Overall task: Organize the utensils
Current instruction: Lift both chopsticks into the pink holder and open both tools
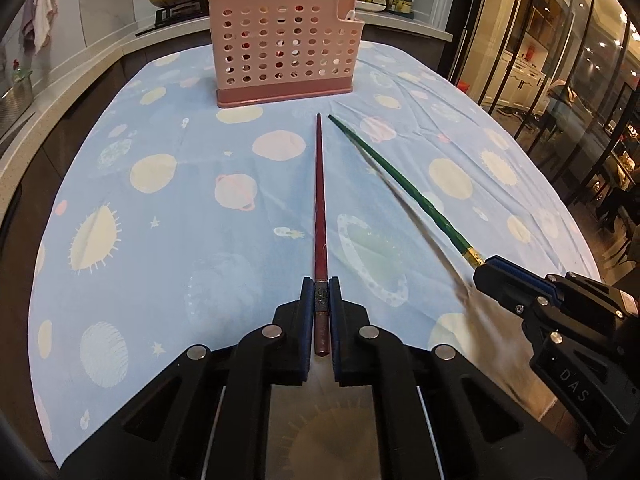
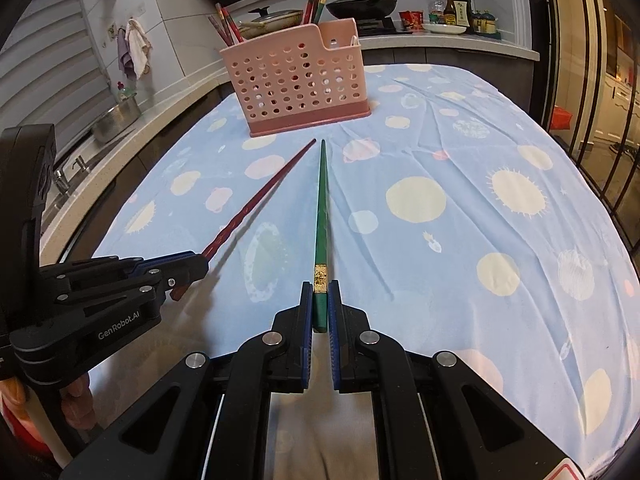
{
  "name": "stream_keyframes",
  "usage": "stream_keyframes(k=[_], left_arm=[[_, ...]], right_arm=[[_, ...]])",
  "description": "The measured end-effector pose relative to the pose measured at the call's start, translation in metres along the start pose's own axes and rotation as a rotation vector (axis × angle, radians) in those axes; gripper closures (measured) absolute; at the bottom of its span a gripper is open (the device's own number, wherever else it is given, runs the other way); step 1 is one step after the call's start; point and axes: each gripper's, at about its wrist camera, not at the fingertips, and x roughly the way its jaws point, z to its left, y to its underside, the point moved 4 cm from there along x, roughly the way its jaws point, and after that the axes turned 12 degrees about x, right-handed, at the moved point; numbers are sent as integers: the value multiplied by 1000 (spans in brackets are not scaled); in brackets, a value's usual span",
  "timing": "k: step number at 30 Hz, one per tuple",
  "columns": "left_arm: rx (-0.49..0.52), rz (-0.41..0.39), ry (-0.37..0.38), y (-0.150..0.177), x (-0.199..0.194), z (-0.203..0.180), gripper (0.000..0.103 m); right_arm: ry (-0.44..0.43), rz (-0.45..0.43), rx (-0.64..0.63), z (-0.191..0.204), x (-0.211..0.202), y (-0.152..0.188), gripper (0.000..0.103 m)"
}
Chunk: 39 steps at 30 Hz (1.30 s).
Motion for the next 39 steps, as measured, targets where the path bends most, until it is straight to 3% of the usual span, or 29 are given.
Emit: stream_keyframes(k=[7, 16, 32, 39], left_arm=[[-3, -114, -16, -24, -43, 10, 96], [6, -279, -36, -81, -91, 26, 96], [42, -452, -106, -181, -135, 61, 96], [51, -528, -151, -226, -155, 77, 96]], right_arm=[[-45, -112, -1, 8, -37, -35, 96], [-129, -262, -24, 28, -79, -102, 96], [-199, -408, -63, 54, -102, -203, 96], [-235, -487, -58, 70, -107, -262, 96]])
